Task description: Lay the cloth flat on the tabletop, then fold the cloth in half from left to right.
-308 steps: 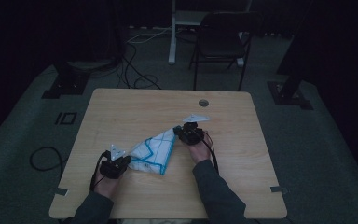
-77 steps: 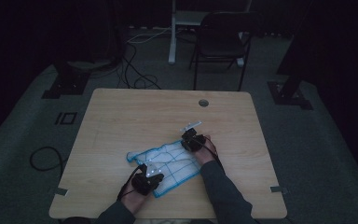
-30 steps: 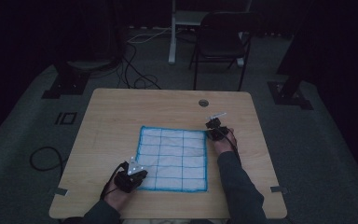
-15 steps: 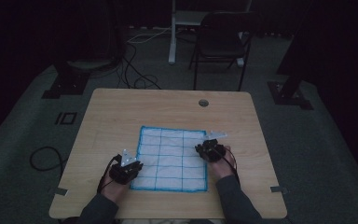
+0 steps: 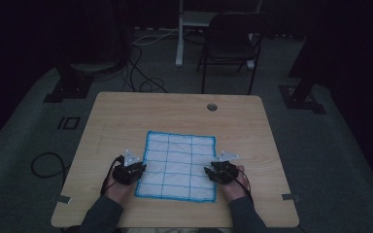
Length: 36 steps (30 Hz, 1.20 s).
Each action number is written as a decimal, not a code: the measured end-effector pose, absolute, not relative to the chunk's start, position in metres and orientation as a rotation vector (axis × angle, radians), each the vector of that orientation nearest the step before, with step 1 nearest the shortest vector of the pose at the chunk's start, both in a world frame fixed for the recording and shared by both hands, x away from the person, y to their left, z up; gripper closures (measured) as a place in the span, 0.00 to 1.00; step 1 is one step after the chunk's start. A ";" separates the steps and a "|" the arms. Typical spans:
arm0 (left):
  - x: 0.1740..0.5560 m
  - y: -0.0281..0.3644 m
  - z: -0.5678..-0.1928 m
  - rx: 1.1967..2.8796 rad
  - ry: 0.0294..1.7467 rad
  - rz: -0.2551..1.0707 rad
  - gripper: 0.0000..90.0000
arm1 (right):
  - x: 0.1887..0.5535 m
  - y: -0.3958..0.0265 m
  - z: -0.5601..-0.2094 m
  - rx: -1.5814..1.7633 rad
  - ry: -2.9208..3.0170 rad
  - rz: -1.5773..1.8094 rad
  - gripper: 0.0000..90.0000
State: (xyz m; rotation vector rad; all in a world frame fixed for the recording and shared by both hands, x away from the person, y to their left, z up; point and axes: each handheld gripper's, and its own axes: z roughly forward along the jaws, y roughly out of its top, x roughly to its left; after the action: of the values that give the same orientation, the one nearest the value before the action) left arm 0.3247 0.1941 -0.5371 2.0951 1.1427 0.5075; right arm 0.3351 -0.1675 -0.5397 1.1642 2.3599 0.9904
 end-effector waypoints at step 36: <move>0.337 0.191 -0.539 2.017 1.268 0.468 0.62 | 0.334 -0.174 -0.543 1.140 2.330 1.004 0.63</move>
State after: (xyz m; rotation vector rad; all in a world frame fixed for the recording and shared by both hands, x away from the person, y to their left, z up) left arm 0.3373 0.1907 -0.5385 2.0166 1.2681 0.4681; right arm 0.3341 -0.1743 -0.5430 1.1397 2.3301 1.0038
